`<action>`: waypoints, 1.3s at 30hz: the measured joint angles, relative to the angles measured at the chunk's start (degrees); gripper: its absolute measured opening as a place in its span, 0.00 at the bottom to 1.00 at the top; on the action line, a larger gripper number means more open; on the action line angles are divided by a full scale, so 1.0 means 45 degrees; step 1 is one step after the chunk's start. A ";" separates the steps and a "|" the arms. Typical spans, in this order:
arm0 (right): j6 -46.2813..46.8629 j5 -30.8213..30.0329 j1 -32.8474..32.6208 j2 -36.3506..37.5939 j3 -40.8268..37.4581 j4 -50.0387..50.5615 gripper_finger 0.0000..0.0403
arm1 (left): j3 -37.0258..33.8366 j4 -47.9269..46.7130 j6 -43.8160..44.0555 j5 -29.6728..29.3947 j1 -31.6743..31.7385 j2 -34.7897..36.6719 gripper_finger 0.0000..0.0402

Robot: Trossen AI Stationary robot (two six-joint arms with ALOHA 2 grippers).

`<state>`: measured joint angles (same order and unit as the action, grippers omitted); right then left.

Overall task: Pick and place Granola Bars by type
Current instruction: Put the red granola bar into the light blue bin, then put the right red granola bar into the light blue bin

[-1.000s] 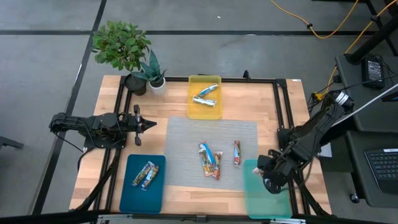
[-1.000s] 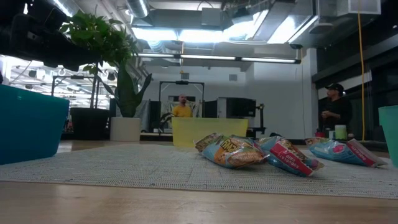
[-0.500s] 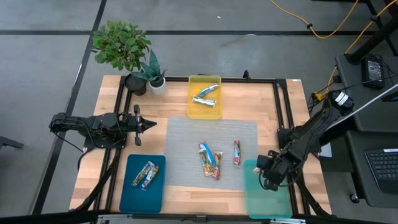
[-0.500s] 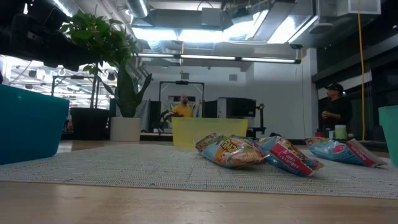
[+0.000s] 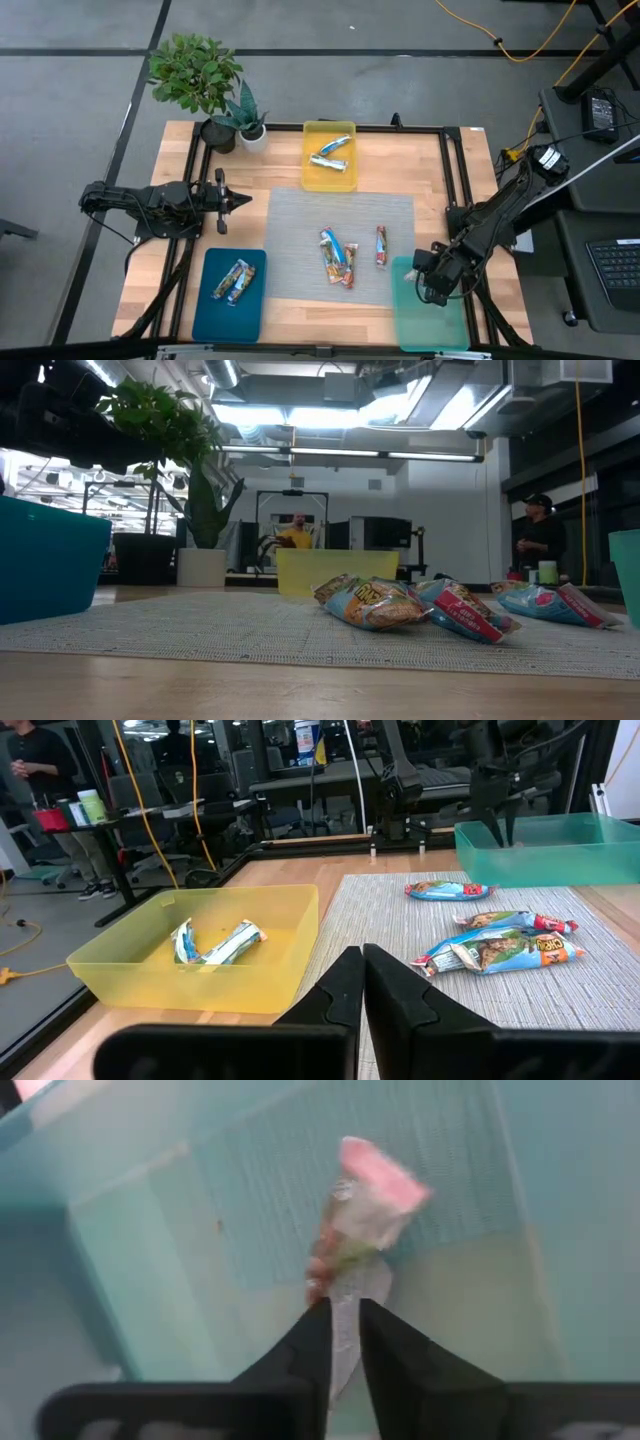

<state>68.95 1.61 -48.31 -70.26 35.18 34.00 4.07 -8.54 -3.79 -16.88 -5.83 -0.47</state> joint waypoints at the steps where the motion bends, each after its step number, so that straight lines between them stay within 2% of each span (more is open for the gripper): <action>1: 0.0005 0.0000 0.0000 0.0000 0.0004 -0.0005 0.17 | -0.0004 0.0000 0.0000 0.0000 -0.0001 0.0000 0.02; 8: 0.0328 0.0905 0.0004 0.0111 0.0404 0.0161 0.35 | 0.0001 0.0000 0.0000 0.0000 -0.0003 0.0000 0.01; 13: 0.0278 0.0708 0.0020 0.0209 0.1679 0.1953 0.40 | 0.0001 0.0000 0.0000 0.0000 -0.0001 0.0000 0.02; 17: 0.0226 -0.0124 0.0267 0.0219 0.2992 0.4022 0.39 | -0.0004 0.0000 0.0000 0.0000 0.0001 0.0000 0.02; 21: -0.0254 -0.1629 0.0993 0.0219 0.4326 0.5243 0.39 | -0.0002 0.0000 0.0000 0.0000 -0.0003 0.0000 0.01; 26: -0.1999 -0.4255 0.2081 0.0228 0.5501 0.5110 0.39 | -0.0004 0.0000 0.0000 0.0000 0.0001 0.0000 0.01; 30: -0.3601 -0.5768 0.2709 0.0228 0.5970 0.4393 0.39 | 0.0001 0.0000 0.0000 0.0000 0.0001 0.0000 0.02; 35: -0.3119 -0.6075 0.3610 0.0223 0.6090 0.3997 0.39 | -0.0001 0.0000 0.0000 0.0000 0.0000 0.0000 0.01; 39: -0.1970 -0.5583 0.4389 0.0223 0.6090 0.3929 0.39 | 0.0001 0.0000 0.0000 0.0000 0.0002 0.0000 0.01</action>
<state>60.08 -23.52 -28.57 -69.25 62.59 51.68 4.08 -8.54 -3.79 -16.88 -5.82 -0.47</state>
